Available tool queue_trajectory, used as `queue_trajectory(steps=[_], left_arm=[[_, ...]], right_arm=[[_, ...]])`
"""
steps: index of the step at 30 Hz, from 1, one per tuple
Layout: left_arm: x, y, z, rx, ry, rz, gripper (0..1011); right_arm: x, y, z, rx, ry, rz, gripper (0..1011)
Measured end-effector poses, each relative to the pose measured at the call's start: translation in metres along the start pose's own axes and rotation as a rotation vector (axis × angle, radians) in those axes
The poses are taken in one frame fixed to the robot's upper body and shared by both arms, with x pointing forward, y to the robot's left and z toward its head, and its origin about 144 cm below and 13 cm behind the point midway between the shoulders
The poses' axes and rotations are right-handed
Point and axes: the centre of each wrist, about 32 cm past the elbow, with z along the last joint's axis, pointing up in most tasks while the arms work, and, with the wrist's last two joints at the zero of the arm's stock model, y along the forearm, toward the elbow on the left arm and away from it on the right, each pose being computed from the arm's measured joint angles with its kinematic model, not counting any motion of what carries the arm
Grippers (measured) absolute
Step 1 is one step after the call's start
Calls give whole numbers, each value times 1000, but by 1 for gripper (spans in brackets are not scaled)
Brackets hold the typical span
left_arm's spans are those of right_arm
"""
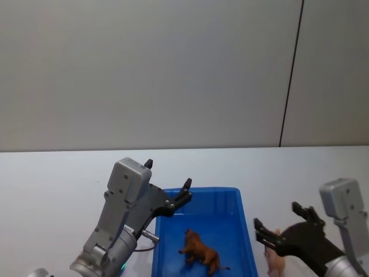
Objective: Pick up the two dolls from the table and place them into the box.
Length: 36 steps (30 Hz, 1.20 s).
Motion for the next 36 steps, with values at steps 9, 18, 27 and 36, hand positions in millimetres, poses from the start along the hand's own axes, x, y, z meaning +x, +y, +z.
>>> queue_trajectory(steps=[9,18,27,36], left_arm=[[0,0,0,0,0,0,1002],[0,0,0,0,0,0,1002],[0,0,0,0,0,0,1002],[0,0,0,0,0,0,1002]], right_arm=[[5,-12,-12,-60,-10,-79,1001],[7,-16,-26,-105,-18,-102,1001],[7,-15,-39,-116,-26,-73,1001],[5,-12,-50,-117,-32,-39,1001]])
